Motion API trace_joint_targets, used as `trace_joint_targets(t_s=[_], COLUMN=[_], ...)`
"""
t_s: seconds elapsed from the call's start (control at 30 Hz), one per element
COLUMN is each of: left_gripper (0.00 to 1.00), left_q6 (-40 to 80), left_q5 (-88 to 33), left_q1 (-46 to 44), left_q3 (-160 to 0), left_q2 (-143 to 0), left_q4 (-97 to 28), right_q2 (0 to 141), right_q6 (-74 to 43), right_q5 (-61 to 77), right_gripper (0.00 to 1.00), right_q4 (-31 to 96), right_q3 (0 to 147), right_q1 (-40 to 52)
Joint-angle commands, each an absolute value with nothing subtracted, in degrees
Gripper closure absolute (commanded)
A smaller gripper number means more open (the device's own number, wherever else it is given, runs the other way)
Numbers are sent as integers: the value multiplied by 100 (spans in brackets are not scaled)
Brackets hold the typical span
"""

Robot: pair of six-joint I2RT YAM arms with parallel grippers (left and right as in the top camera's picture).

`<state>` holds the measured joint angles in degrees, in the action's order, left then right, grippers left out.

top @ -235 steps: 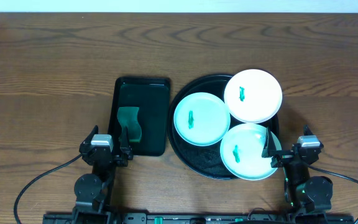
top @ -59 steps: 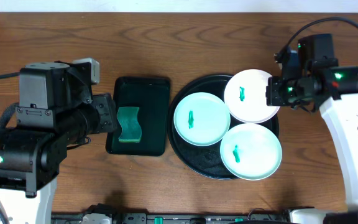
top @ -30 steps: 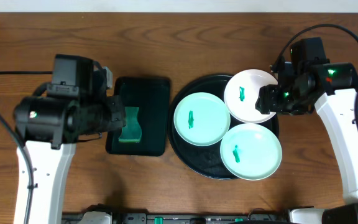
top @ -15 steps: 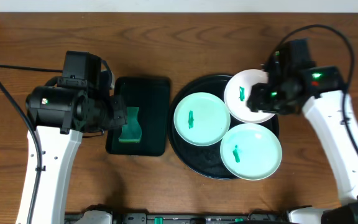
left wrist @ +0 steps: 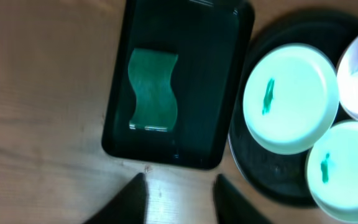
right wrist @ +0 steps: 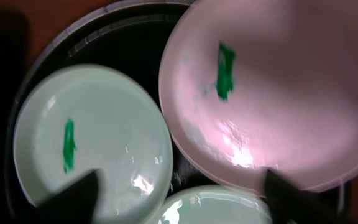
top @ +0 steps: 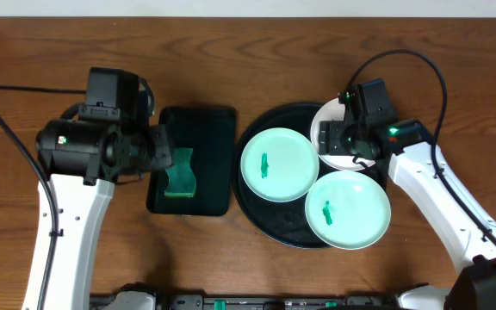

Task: Clean dirty plates on tray and stack at the side
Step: 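Move the right gripper over the pink plate's near rim, then lower the right gripper and grasp the pink plate's rim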

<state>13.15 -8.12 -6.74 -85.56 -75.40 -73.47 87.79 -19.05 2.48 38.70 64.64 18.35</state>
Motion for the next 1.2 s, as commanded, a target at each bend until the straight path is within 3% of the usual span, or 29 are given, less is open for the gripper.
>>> trace_joint_targets(t_s=[0.0, 0.1, 0.17, 0.27, 0.3, 0.37, 0.5, 0.67, 1.17], left_gripper=[51, 23, 17, 16, 16, 17, 23, 28, 30], left_q6=[1323, 1323, 1323, 1323, 1323, 1323, 1323, 1323, 1323], left_q5=[-637, -683, -698, -698, -698, -698, -698, -698, -696], left_q1=[-644, -644, -644, -644, -644, -644, -644, -646, -644], left_q3=[-8521, -8521, -8521, -8521, -8521, -8521, -8519, -8517, -8442], left_q2=[-7568, -7568, -7568, -7568, -7570, -7590, -7653, -7749, -7782], left_q4=[-7100, -6827, -6687, -6624, -6632, -6709, -6938, -7124, -7179], right_q2=[8768, 8774, 8774, 8777, 8777, 8777, 8777, 8777, 8777], right_q6=[-1951, -1946, -1868, -1859, -1861, -1887, -1885, -2123, -2228], right_q5=[255, 770, 950, 923, 926, 926, 923, 928, 882], right_gripper=[1, 1, 6, 59, 68, 77, 76, 67, 68], right_q4=[3509, 3365, 3402, 3444, 3444, 3409, 3310, 2867, 2025], right_q3=[6305, 6233, 6206, 6130, 6088, 5959, 5677, 5339, 4626], right_q1=[1881, 1881, 1887, 1898, 1911, 1962, 1970, 1975, 2099])
